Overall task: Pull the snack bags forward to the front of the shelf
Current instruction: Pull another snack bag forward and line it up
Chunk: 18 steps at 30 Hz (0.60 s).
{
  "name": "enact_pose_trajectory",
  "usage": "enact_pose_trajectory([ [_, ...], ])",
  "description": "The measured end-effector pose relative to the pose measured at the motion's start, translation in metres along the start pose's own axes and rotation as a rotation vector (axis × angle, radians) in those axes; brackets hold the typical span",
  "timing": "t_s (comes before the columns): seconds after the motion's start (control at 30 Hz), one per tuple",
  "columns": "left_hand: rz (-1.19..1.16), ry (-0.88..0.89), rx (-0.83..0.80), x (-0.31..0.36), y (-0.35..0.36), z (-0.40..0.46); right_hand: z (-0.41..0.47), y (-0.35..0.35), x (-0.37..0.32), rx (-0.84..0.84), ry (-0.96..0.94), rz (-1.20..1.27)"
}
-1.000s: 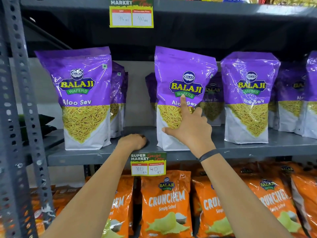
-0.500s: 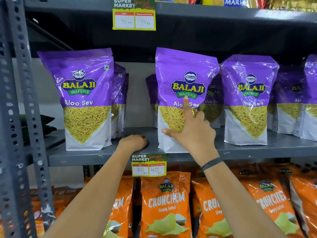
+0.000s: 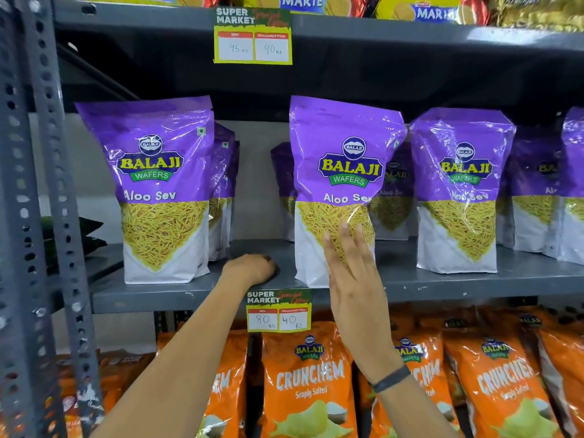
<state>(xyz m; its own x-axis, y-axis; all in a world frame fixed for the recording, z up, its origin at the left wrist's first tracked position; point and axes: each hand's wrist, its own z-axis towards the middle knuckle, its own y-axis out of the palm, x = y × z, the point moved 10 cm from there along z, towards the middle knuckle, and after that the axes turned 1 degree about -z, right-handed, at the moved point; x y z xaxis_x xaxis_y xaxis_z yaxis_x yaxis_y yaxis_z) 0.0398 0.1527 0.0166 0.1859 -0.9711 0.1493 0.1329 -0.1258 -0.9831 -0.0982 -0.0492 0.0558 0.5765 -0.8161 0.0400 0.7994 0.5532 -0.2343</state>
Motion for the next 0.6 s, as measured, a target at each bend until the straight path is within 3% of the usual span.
enact_pose_trajectory([
  [0.6,-0.010,-0.007,0.021,-0.003,0.000,0.005,0.003,0.047,0.013,-0.095,0.040,0.056],
])
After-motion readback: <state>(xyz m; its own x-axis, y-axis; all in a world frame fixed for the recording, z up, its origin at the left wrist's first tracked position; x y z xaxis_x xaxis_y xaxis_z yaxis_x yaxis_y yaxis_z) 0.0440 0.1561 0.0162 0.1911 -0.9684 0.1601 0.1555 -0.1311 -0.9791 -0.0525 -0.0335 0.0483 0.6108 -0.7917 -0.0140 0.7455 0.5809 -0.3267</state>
